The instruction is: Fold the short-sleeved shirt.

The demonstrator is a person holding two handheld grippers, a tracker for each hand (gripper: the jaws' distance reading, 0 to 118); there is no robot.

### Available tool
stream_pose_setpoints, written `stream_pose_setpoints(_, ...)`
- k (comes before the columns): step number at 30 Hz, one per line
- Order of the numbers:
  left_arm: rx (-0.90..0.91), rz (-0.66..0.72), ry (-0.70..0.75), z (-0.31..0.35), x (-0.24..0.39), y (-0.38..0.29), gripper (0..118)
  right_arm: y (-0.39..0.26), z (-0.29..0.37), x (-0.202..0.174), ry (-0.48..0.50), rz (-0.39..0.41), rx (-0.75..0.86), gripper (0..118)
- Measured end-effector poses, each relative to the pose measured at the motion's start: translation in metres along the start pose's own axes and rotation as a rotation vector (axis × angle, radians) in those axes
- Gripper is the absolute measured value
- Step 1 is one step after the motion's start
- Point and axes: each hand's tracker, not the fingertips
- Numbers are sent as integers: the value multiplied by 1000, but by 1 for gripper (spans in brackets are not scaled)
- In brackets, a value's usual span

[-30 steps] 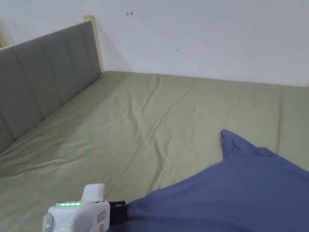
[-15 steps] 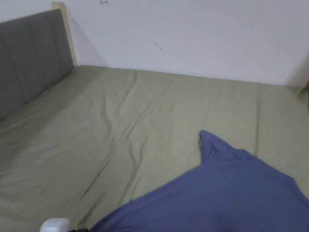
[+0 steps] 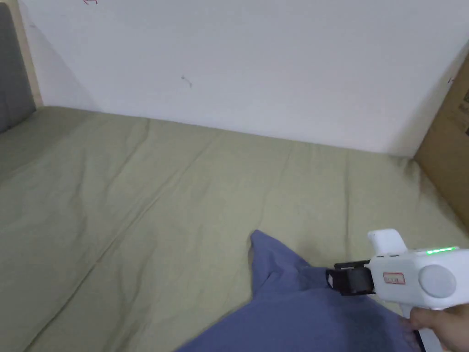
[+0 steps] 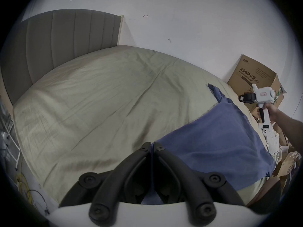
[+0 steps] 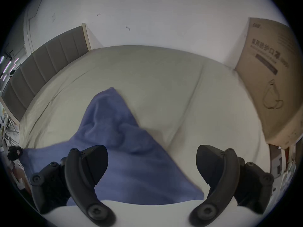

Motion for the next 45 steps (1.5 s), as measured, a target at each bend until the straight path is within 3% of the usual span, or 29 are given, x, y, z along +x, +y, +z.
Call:
stream_pose_setpoints(2, 5, -13, 0, 0, 0, 1, 1, 3, -21, 2, 15, 0, -42, 110)
stream_pose_setpoints(6, -6, -16, -2, -6, -3, 0, 1, -4, -48, -13, -55, 206, -91, 110)
stream_pose_setpoints(8, -17, -15, -1, -8, -3, -1, 1, -8, -53, -21, -100, 250, -119, 106)
stream_pose_setpoints(9, -18, -18, 0, -8, -2, -1, 1, -8, -52, -23, -97, 232, -112, 89)
stream_pose_setpoints(12, -18, -33, 0, -7, -1, -2, 1, -9, -61, -13, 3, 66, -138, 3)
stream_pose_setpoints(13, -20, -34, 0, -7, -1, -2, 1, -12, -55, -23, -38, 156, -76, 3)
stream_pose_setpoints(15, -26, -25, -8, -7, 0, -2, 1, -13, -52, -31, -86, 208, -107, 3)
stream_pose_setpoints(17, -22, -23, -7, -4, 2, -1, 1, -17, -41, -36, -82, 188, -114, 3)
stream_pose_setpoints(20, 17, -24, -23, 9, 7, 12, 1, -20, 15, -42, -77, 145, 34, 3)
stream_pose_setpoints(24, 106, -12, -66, 42, 10, 39, 1, -40, 120, -18, -57, -43, 259, 3)
stream_pose_setpoints(28, 200, -89, -113, 75, 21, 73, 1, -66, 245, -37, -137, 5, 403, 3)
stream_pose_setpoints(35, 373, -159, -198, 142, 61, 132, 1, -104, 420, -47, -174, -105, 605, 3)
stream_pose_setpoints(38, 399, -164, -223, 162, 75, 147, 1, -127, 464, -48, -227, -101, 657, 3)
stream_pose_setpoints(41, 422, -184, -255, 180, 86, 161, 1, -143, 499, -52, -241, -151, 708, 3)
stream_pose_setpoints(45, 439, -201, -274, 192, 102, 187, 1, -128, 513, -41, -263, -141, 729, 3)
